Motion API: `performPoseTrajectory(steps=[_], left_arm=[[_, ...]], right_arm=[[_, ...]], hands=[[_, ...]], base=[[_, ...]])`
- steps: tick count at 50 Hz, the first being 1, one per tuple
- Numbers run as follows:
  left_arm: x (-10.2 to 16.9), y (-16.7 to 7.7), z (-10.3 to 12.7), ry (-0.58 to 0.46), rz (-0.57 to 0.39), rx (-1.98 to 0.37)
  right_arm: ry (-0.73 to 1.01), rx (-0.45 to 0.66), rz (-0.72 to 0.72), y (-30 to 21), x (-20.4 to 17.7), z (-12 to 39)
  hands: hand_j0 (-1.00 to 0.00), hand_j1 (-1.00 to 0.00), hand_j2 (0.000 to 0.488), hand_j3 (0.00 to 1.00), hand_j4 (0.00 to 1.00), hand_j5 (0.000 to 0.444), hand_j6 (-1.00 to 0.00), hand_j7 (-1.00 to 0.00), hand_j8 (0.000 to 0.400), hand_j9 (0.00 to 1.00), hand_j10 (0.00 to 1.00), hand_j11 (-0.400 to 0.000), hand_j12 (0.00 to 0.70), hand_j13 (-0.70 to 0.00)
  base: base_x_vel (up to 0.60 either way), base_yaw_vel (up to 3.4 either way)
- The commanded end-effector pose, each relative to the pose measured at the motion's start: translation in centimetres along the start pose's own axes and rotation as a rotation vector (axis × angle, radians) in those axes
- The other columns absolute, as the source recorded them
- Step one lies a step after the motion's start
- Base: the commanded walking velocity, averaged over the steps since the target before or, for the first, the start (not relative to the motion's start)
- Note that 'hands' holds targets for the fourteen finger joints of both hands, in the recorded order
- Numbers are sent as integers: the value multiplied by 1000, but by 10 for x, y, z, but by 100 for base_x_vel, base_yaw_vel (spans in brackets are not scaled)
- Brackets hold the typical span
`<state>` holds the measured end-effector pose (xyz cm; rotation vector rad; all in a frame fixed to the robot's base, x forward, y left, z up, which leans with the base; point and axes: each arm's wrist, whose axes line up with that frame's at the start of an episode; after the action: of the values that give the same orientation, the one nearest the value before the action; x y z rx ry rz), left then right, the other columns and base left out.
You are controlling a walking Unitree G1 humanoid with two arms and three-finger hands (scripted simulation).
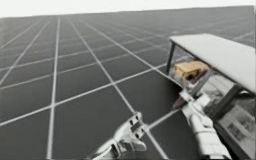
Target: Pick up and drop off the object
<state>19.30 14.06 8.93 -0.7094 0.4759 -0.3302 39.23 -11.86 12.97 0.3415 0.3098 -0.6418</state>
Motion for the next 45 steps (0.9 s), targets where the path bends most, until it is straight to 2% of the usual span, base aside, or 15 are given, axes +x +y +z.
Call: performPoseTrajectory(steps=[1,21,45], left_arm=[[-3,3,0,-16,-4,-14],[-3,3,0,-16,-4,-14],[-3,3,0,-16,-4,-14]], right_arm=[[-38,1,33,11,-8,9],[-38,1,33,11,-8,9],[-38,1,33,11,-8,9]], hands=[[0,0,0,1000,1000,0,0,0,0,1000,1000,-400,0,-700],[0,0,0,1000,1000,0,0,0,0,1000,1000,-400,0,-700],[0,0,0,1000,1000,0,0,0,0,1000,1000,-400,0,-700]], base=[[56,6],[52,5],[34,7]])
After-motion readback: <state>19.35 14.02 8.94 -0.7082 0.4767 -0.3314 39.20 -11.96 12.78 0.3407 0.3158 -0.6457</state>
